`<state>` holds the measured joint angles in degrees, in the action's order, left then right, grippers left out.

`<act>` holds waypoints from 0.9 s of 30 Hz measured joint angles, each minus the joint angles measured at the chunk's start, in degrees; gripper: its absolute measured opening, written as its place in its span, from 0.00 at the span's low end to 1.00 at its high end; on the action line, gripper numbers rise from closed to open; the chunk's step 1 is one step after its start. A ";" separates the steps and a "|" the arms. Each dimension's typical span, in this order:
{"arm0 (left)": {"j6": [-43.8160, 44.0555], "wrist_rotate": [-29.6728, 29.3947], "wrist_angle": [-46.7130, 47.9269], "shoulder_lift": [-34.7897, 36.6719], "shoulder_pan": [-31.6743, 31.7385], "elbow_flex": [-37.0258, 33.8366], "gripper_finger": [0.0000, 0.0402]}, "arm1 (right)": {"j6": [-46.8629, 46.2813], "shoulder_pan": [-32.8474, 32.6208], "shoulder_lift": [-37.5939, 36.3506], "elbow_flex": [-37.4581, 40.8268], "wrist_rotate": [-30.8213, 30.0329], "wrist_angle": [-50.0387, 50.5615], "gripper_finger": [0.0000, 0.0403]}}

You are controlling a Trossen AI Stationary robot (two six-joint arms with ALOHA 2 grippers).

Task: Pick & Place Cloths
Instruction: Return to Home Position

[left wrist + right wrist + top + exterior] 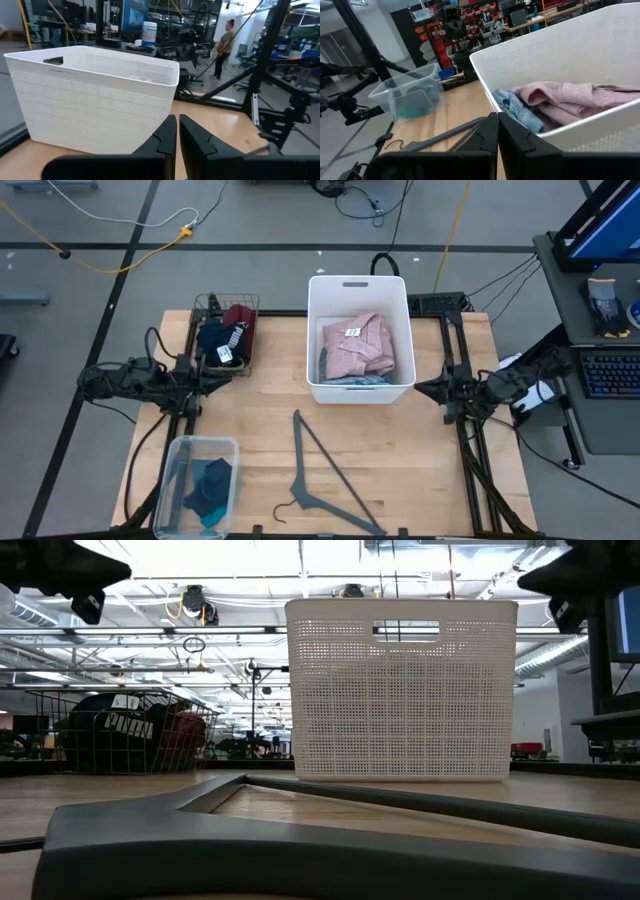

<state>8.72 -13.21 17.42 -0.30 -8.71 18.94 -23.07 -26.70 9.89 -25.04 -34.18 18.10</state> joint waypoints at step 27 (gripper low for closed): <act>-0.49 -0.86 -20.31 -0.02 0.00 -18.12 0.05 | 1.66 -0.02 -3.69 16.11 13.40 -10.59 0.00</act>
<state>8.23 -14.06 -2.90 -0.32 -8.71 0.82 -21.41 -26.72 6.20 -8.93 -20.79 7.51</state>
